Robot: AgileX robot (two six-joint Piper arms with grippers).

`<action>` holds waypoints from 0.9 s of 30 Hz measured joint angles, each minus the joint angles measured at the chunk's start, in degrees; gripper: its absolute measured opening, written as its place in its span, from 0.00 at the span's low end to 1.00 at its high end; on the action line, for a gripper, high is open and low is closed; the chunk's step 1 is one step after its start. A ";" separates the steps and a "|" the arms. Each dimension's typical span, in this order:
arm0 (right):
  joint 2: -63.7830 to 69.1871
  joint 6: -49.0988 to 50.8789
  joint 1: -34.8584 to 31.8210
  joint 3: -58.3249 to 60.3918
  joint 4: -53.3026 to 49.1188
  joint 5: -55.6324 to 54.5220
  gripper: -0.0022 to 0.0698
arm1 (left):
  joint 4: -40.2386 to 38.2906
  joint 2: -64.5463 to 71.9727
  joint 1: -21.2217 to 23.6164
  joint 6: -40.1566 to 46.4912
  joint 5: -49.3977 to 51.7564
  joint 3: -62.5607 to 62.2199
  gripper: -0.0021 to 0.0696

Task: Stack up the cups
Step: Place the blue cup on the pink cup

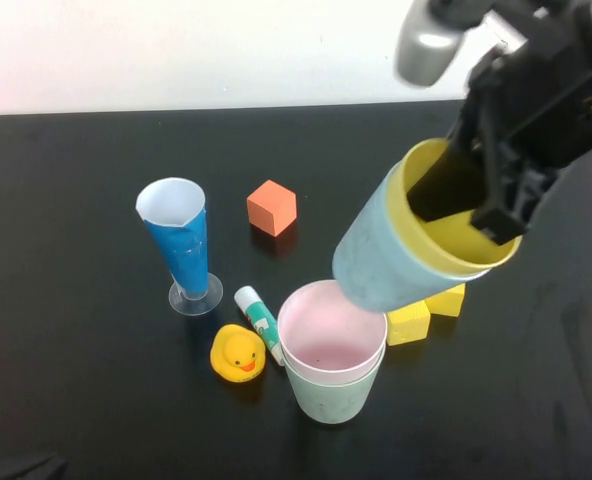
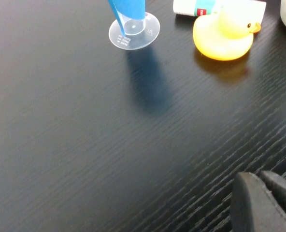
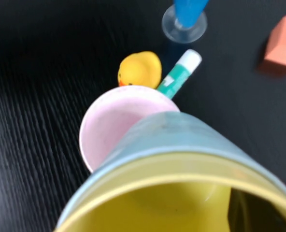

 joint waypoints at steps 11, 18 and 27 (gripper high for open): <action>5.09 -3.33 0.00 0.00 4.23 0.00 0.09 | 0.00 0.00 0.00 0.00 0.00 0.00 0.03; 5.45 -3.74 0.00 0.00 4.48 0.00 0.09 | 0.71 0.00 0.00 0.00 0.09 0.00 0.03; 7.05 -5.94 0.00 0.00 6.06 0.00 0.10 | 1.12 0.00 0.00 0.00 0.22 0.00 0.03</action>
